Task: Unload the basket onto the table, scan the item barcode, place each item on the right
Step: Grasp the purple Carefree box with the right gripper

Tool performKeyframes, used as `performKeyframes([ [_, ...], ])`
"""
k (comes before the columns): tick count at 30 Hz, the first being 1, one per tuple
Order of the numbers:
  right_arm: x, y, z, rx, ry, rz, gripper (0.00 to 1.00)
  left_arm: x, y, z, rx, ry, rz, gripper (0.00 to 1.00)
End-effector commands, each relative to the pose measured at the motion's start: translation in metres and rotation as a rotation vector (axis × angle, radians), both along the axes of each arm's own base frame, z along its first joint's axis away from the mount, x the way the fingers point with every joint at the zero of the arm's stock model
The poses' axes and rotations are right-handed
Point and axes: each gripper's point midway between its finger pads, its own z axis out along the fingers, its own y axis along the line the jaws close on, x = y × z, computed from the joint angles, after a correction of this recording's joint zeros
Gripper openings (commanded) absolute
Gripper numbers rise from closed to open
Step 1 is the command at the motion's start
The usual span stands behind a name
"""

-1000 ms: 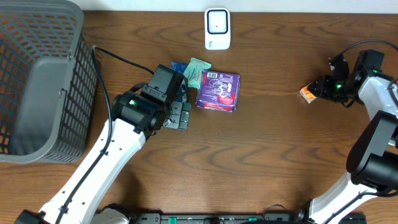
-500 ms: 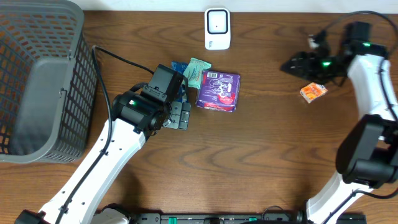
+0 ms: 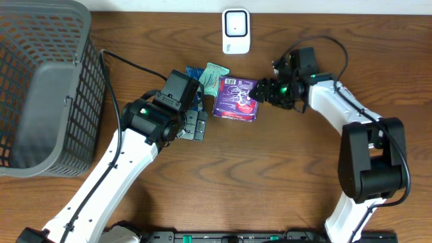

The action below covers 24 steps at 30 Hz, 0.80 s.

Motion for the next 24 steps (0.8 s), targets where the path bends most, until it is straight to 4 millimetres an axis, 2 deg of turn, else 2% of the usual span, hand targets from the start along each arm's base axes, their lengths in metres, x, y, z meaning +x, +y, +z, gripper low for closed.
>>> performKeyframes([
  [1, -0.010, 0.007, -0.014, 0.032, 0.048, -0.051, 0.73, 0.000, 0.002, -0.002, 0.009, 0.004, 0.003, 0.98],
  [3, -0.014, 0.014, -0.020, 0.057, 0.035, -0.031, 0.68, 0.000, 0.002, -0.002, 0.009, 0.004, 0.003, 0.98],
  [7, -0.020, 0.018, -0.030, 0.067, 0.031, -0.048, 0.68, 0.000, 0.002, -0.002, 0.009, 0.004, 0.003, 0.98],
  [10, -0.018, 0.019, -0.030, 0.074, 0.014, -0.053, 0.54, 0.000, 0.002, -0.002, 0.009, 0.004, 0.003, 0.98],
  [11, -0.017, 0.019, -0.030, 0.075, 0.009, -0.053, 0.43, 0.000, 0.002, -0.002, 0.009, 0.004, 0.003, 0.98],
  [12, -0.015, 0.018, -0.029, 0.076, 0.003, -0.054, 0.16, 0.000, 0.002, -0.002, 0.009, 0.004, 0.003, 0.98],
  [13, -0.015, 0.018, -0.029, 0.077, 0.003, -0.055, 0.02, 0.000, 0.002, -0.002, 0.009, 0.004, 0.003, 0.98],
  [17, -0.011, 0.013, -0.020, 0.074, -0.027, -0.051, 0.01, 0.000, 0.002, -0.002, 0.009, 0.004, 0.003, 0.98],
  [19, -0.005, 0.006, -0.003, 0.055, -0.087, -0.041, 0.01, 0.000, 0.002, -0.002, 0.009, 0.004, 0.003, 0.98],
  [22, 0.002, -0.016, 0.021, -0.059, -0.154, -0.092, 0.01, 0.000, 0.002, -0.002, 0.009, 0.004, 0.003, 0.98],
  [24, 0.005, -0.043, 0.048, -0.233, -0.240, -0.114, 0.01, 0.000, 0.002, -0.002, 0.009, 0.004, 0.003, 0.98],
])
